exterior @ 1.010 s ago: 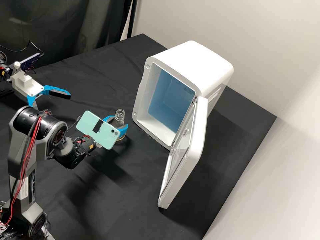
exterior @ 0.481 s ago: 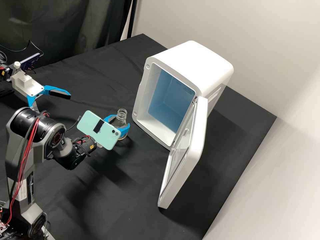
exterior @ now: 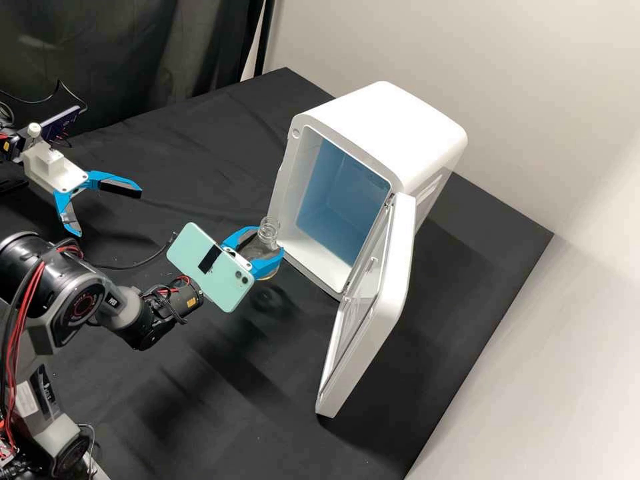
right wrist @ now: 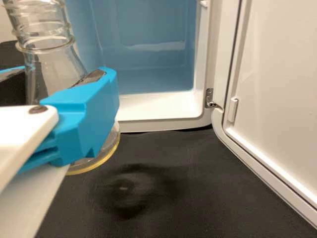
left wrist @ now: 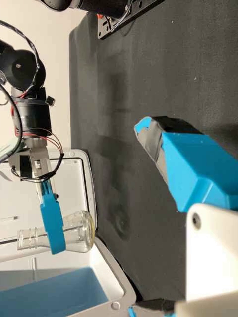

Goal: Place the flask in the incubator

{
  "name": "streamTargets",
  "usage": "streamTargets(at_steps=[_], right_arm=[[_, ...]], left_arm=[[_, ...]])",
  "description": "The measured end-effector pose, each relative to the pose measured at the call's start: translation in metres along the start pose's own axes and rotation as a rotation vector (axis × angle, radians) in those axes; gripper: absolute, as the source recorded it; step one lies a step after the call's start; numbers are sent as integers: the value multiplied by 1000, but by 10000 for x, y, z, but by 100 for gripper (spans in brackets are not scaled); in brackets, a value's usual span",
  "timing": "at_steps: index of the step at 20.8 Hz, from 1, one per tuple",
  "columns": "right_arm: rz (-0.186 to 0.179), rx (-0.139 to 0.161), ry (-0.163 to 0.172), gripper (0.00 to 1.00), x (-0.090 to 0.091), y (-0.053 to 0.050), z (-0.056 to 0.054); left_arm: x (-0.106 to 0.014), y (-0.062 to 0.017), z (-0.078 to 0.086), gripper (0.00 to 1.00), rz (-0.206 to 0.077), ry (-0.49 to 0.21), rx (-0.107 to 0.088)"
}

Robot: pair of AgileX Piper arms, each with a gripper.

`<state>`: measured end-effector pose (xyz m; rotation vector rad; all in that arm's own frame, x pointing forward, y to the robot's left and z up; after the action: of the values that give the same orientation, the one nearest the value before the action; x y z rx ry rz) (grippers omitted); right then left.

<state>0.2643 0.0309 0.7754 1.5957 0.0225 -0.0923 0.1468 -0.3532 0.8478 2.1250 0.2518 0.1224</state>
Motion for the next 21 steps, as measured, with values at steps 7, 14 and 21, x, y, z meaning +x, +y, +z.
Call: streamTargets(at_steps=[7, 14, 21], right_arm=[[-5, -1, 7, 0, -7, 22, 18], [-4, -9, 8, 0, -4, 44, 37], [0, -11, 4, 0, -2, 60, 52]], left_arm=[[0, 0, 0, 100, 0, 0, 0], [7, -2, 16, 100, -2, -10, 2], [7, -2, 16, 100, -2, -10, 2]])
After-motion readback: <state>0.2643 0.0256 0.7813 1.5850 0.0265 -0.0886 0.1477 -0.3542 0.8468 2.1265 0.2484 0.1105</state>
